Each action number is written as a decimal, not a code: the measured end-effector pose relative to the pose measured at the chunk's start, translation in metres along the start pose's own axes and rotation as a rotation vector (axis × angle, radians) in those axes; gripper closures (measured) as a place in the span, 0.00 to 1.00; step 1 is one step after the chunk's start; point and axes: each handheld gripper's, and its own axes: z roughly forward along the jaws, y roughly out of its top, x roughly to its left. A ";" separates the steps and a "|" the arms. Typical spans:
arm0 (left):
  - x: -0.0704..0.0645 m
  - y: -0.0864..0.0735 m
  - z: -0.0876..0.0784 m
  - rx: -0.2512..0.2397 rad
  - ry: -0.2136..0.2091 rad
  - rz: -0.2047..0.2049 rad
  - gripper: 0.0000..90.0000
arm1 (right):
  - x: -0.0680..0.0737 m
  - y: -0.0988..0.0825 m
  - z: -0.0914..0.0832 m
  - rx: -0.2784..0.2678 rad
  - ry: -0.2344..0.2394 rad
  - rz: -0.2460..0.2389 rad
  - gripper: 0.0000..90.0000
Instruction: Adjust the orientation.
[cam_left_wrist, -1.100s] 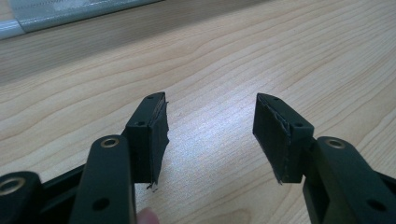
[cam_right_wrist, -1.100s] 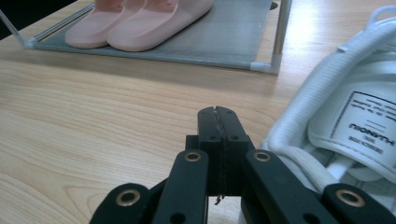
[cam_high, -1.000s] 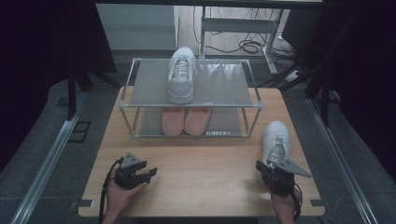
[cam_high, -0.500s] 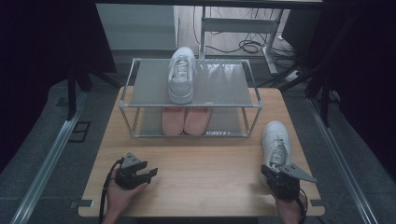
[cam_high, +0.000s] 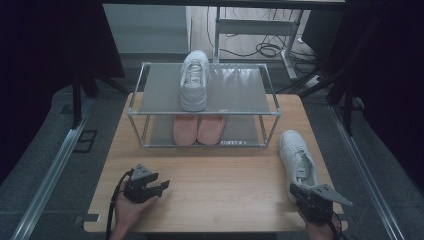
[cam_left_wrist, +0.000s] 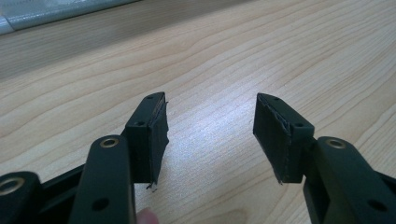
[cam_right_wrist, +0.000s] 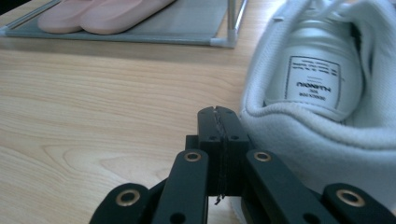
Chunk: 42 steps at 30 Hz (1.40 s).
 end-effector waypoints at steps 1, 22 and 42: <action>0.000 0.000 0.000 0.000 -0.001 0.000 0.50 | -0.002 -0.001 -0.002 0.001 -0.004 0.003 0.99; 0.002 0.000 -0.001 -0.003 0.003 -0.011 0.50 | -0.036 -0.009 -0.018 -0.034 -0.027 0.071 0.99; -0.003 0.001 0.003 -0.003 -0.026 -0.006 0.50 | -0.024 0.016 -0.021 -0.093 0.085 0.017 0.71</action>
